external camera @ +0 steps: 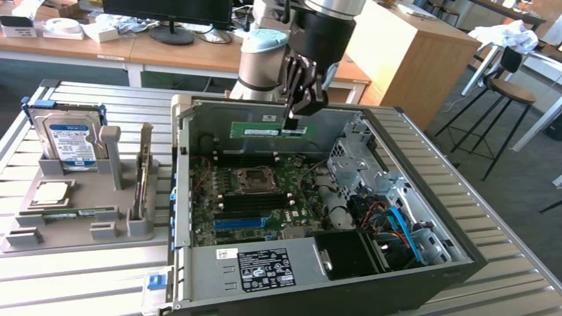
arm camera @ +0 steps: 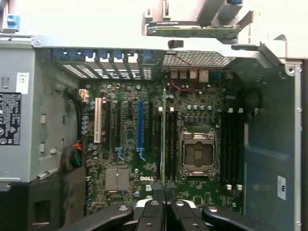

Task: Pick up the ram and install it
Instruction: 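Pick up the ram and move it above insertion slot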

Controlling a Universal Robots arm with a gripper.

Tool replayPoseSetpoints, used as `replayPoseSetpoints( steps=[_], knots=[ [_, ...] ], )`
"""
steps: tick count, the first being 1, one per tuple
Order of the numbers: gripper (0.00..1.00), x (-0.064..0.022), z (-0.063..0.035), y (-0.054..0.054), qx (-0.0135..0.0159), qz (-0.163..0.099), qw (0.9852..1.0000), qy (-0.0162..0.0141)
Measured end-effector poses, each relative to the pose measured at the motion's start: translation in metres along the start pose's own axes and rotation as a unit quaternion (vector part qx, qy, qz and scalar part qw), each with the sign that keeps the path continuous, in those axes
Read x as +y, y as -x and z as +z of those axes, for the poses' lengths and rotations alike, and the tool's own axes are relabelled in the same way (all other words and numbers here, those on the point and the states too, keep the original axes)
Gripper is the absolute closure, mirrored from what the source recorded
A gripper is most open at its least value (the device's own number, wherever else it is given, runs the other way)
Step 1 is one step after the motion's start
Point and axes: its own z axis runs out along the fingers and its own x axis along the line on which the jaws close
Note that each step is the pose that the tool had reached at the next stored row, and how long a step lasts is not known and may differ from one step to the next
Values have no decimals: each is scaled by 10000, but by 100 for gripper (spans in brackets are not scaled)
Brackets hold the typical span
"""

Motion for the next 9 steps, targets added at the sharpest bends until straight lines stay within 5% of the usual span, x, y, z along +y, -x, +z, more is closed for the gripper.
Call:
replayPoseSetpoints(
  steps=[9],
  knots=[
    [89, -1, 16, 179, -3, 44, 10000, -1]
  ],
)
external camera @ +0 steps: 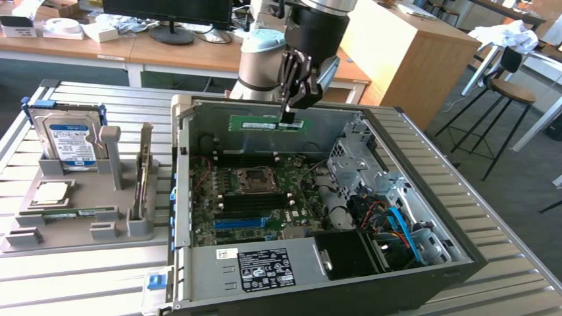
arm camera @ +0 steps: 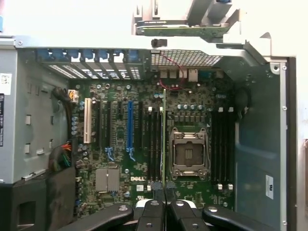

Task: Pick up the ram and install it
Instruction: 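Pick up the ram and move it above insertion slot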

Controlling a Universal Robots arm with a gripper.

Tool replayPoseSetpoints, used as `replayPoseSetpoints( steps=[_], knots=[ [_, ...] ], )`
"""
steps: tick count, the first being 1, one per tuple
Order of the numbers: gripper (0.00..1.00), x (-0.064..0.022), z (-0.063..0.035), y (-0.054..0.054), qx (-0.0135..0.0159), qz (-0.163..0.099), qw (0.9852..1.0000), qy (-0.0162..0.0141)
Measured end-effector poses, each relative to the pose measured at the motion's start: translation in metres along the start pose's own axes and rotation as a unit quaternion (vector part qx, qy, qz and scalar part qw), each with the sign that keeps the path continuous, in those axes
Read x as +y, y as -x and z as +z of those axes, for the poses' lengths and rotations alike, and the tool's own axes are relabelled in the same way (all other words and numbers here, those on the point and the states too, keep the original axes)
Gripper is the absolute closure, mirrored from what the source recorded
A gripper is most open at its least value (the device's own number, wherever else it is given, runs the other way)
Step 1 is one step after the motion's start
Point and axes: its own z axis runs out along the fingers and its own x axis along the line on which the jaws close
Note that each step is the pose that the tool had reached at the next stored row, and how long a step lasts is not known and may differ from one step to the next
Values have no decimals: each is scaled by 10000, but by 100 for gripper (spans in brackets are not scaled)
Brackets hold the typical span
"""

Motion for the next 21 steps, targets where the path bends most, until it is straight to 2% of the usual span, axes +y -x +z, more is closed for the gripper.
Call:
replayPoseSetpoints(
  steps=[15, 21],
  knots=[
    [89, 0, 4, 5, 0, 1, 10000, 0],
    [89, -5, 103, 4, 1, 1, 10000, 0]
  ],
)
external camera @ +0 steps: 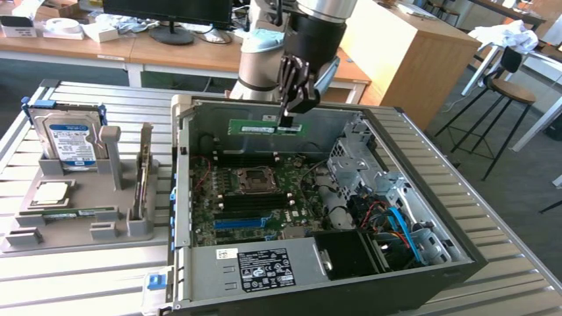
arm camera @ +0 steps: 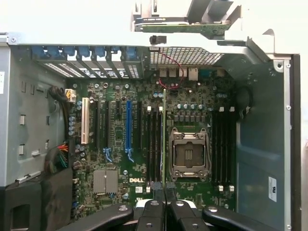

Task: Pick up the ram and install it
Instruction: 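Pick up the ram and move it above insertion slot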

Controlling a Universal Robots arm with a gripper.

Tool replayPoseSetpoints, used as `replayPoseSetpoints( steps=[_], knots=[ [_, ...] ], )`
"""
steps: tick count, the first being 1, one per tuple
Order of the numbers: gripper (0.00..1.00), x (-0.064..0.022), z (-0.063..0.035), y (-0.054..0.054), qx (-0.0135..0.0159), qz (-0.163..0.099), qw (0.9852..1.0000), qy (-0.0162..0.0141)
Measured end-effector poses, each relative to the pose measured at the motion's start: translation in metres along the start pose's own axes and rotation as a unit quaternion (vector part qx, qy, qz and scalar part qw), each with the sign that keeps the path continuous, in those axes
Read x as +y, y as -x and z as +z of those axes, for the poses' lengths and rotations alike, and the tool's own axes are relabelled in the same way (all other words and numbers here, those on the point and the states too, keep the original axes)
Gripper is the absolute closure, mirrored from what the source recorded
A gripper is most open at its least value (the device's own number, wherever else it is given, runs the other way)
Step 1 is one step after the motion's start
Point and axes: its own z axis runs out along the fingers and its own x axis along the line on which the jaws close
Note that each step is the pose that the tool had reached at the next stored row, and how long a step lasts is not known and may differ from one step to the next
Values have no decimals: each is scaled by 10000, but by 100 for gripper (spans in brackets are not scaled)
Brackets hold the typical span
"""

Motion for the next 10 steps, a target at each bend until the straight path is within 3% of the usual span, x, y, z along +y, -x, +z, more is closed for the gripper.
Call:
replayPoseSetpoints(
  steps=[10],
  knots=[
    [89, -6, 130, -2, 0, 0, 10000, 0]
  ],
)
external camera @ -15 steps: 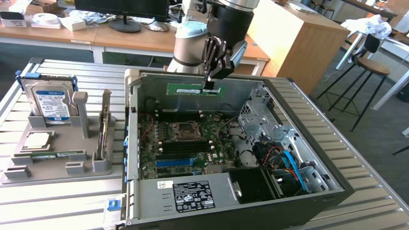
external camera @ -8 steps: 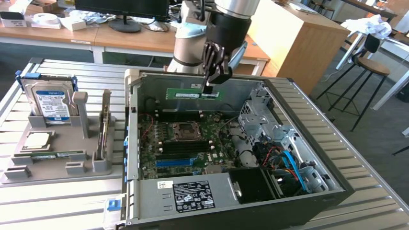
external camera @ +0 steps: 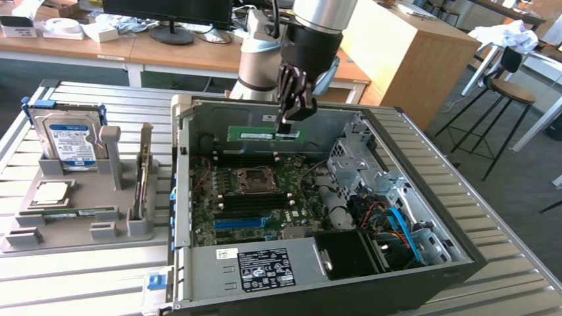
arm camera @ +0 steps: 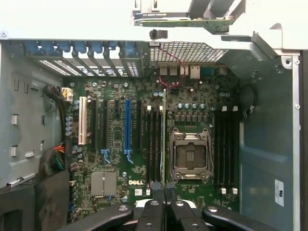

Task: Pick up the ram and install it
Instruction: 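Pick up the ram and move it above insertion slot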

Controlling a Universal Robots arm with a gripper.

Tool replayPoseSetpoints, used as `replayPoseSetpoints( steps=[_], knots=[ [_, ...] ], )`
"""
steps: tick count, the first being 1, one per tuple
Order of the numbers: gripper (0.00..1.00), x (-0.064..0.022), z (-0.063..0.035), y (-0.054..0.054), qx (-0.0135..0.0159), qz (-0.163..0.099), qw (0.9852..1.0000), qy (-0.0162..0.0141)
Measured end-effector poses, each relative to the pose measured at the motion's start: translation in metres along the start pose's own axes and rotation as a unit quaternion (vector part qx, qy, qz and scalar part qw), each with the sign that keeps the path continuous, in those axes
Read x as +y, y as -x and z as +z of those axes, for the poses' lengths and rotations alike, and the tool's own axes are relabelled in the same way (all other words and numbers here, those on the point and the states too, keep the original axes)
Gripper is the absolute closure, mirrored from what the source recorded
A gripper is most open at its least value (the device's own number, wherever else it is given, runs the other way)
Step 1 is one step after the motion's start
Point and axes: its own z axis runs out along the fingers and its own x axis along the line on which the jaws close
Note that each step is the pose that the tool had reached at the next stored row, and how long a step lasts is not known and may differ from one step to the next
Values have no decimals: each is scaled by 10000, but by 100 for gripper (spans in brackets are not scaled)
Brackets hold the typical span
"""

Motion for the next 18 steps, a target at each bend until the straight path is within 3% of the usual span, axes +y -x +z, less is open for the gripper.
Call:
replayPoseSetpoints(
  steps=[9, 18],
  knots=[
    [89, -2, 9, 0, 0, 1, 10000, 0],
    [89, -58, 7, 0, 0, 0, 10000, 0]
  ],
)
